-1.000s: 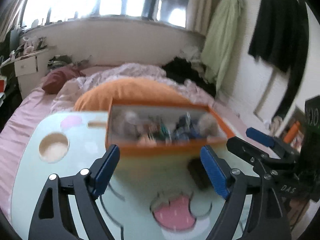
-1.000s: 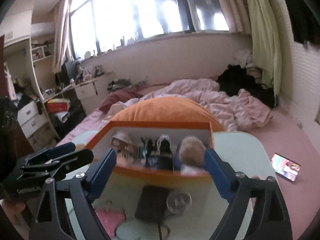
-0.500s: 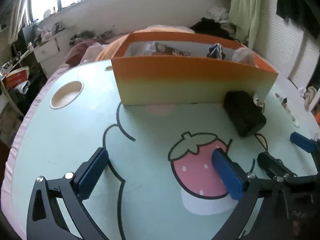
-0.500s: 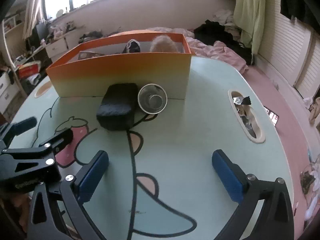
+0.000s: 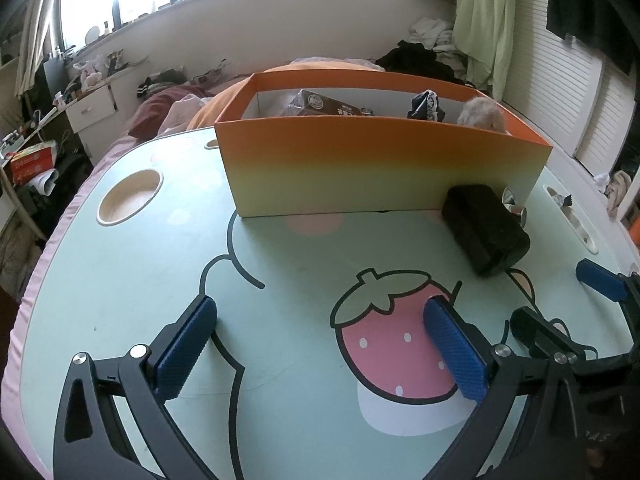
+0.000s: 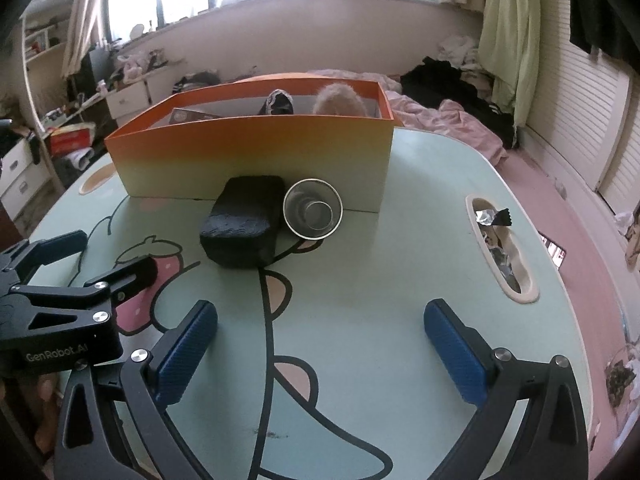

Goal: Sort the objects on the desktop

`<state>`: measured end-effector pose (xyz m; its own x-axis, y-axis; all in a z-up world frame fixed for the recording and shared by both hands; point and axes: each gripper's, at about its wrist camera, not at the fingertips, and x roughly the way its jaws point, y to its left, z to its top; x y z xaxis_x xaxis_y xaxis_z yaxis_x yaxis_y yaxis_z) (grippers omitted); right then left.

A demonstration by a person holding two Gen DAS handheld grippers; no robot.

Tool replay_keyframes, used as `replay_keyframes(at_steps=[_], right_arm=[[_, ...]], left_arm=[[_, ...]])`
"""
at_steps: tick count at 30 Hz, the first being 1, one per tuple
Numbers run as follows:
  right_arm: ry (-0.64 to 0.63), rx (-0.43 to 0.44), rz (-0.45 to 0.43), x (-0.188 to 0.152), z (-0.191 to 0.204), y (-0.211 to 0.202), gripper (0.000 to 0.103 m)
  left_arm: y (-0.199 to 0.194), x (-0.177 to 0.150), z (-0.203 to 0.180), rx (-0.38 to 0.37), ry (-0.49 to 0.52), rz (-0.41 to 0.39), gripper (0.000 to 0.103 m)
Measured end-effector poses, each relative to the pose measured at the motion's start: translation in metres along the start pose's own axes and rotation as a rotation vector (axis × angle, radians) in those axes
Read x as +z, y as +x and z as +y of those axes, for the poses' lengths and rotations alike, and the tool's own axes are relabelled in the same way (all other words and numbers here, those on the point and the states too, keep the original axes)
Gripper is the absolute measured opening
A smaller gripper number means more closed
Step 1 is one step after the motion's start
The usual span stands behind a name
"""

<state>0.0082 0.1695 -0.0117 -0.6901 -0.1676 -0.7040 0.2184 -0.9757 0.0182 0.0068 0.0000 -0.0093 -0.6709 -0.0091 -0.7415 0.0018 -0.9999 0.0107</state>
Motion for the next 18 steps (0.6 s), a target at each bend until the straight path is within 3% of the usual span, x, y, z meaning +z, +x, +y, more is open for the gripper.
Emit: replay_keyframes(at_steps=[18], right_arm=[[0.0,0.0,0.0,-0.0004,0.0002,-0.0004,0.103]], left_arm=[[0.0003,-0.001,0.0015,-0.001,-0.001,-0.001,0.103]])
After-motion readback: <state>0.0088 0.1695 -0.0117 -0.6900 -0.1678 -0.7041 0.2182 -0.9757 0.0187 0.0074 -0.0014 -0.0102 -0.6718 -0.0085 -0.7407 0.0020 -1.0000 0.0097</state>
